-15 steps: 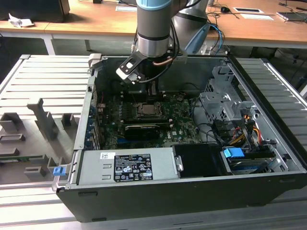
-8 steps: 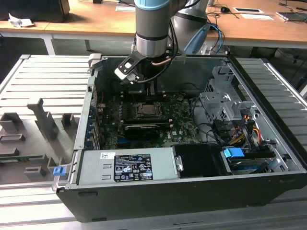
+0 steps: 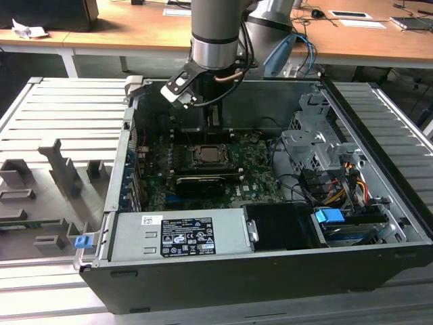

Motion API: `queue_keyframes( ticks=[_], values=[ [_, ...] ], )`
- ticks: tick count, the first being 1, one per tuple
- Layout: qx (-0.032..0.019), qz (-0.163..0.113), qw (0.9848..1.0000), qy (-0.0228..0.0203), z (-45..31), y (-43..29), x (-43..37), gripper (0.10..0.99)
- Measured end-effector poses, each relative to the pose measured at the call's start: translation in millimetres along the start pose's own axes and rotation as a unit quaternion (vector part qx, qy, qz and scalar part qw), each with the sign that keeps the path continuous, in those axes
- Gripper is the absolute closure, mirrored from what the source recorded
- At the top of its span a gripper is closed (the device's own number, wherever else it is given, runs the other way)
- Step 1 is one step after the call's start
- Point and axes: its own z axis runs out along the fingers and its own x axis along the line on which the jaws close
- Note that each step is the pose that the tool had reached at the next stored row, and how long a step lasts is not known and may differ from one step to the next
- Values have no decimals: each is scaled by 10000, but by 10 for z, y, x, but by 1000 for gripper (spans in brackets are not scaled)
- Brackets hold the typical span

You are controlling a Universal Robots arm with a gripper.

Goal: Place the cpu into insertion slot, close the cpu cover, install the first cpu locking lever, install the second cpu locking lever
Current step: 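Install the first cpu locking lever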

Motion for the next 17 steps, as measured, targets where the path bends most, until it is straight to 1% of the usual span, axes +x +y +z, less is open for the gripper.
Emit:
queue_keyframes(
  ticks=[1, 2, 3, 4, 6, 7, 9, 10, 12, 13, 16, 17],
  values=[
    [1, -1, 10000, -7, -61, 2, 0, 980],
    [0, -1, 10000, -13, -99, 3, 1, 980],
    [4, -1, 10000, -23, -158, 4, 1, 980],
    [10, -1, 10000, -34, -200, 6, 2, 980],
    [18, 0, 10000, -32, -214, 5, 2, 980],
    [21, -65, 10000, -48, -215, 6, 2, 980],
    [29, -332, 9994, -60, -212, 6, 2, 980],
    [30, -424, 9991, -61, -210, 5, 2, 980],
    [31, -696, 9976, -55, -209, 5, 2, 980],
    [28, -767, 9970, -54, -209, 5, 2, 980],
    [28, -863, 9963, -52, -209, 4, 2, 980],
    [27, -985, 9951, -49, -209, 4, 2, 980]
  ],
)
